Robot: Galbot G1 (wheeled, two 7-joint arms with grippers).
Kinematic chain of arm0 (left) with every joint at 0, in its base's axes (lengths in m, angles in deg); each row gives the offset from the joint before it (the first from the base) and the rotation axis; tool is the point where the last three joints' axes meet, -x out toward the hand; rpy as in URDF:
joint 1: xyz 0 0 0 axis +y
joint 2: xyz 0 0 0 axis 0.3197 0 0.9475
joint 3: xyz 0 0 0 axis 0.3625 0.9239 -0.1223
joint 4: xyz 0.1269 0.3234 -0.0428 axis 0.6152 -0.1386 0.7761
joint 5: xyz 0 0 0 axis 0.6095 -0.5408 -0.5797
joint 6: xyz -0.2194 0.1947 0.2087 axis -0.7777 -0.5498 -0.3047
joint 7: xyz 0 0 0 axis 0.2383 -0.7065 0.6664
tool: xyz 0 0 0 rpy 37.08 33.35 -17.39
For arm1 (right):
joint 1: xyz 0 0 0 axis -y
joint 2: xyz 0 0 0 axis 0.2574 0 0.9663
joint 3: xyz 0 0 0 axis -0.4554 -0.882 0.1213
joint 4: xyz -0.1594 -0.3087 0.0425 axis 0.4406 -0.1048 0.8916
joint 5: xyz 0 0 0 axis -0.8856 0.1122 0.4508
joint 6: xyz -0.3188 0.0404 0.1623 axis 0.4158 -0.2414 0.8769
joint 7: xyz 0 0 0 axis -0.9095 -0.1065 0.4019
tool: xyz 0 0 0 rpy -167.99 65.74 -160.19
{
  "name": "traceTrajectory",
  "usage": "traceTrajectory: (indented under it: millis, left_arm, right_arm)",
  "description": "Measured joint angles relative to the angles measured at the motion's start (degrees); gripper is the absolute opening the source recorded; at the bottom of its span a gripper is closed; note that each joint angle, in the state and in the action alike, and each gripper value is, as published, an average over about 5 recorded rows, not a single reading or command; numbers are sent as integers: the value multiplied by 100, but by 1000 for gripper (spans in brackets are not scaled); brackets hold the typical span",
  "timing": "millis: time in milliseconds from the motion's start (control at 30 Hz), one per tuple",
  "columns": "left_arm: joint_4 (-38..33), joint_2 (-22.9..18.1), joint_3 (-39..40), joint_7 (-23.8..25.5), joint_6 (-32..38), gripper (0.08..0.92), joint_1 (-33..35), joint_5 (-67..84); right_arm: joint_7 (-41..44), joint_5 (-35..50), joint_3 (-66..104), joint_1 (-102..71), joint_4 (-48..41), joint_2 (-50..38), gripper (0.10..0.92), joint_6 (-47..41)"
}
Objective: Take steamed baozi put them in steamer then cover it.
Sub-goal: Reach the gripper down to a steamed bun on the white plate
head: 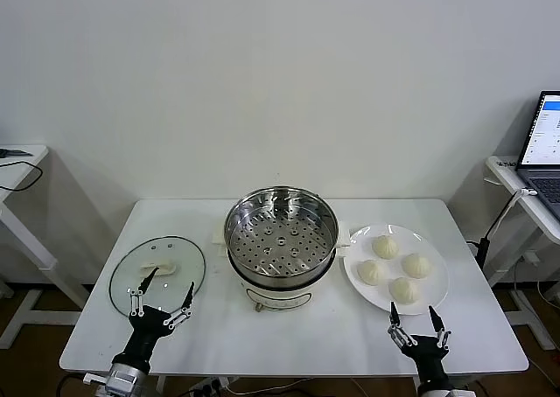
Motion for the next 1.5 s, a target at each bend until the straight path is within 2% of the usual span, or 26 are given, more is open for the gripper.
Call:
traceTrajectory:
  millis: [333, 567, 733, 867, 1000, 1267, 1500]
  left_arm:
    - [8, -19, -10, -96, -10, 823, -31, 1]
    - [-64, -73, -31, -38, 56, 823, 40, 35]
    - [-67, -110, -8, 9, 146, 823, 70, 62]
    - [-66, -141, -18, 67, 218, 823, 91, 56]
    - [-68, -167, -49, 94, 256, 823, 94, 1]
    - [-54, -182, -109, 159, 281, 823, 155, -123]
    - [-63, -232, -109, 228, 336, 823, 211, -214]
  right_arm:
    - [23, 591, -231, 1558, -602, -847, 823, -636]
    - [346, 1350, -1271, 3537, -1764, -1605, 823, -928]
    - [943, 1727, -2294, 4988, -2715, -1982, 823, -1155]
    - [1851, 1716, -3192, 6071, -3394, -2237, 823, -1359]
    - [3117, 1361, -4099, 7095, -4058, -2384, 823, -1464]
    - [5844, -35, -5467, 8715, -5175, -2414, 823, -1440]
    - [7437, -1448, -6250, 9572, -5801, -2173, 823, -1318]
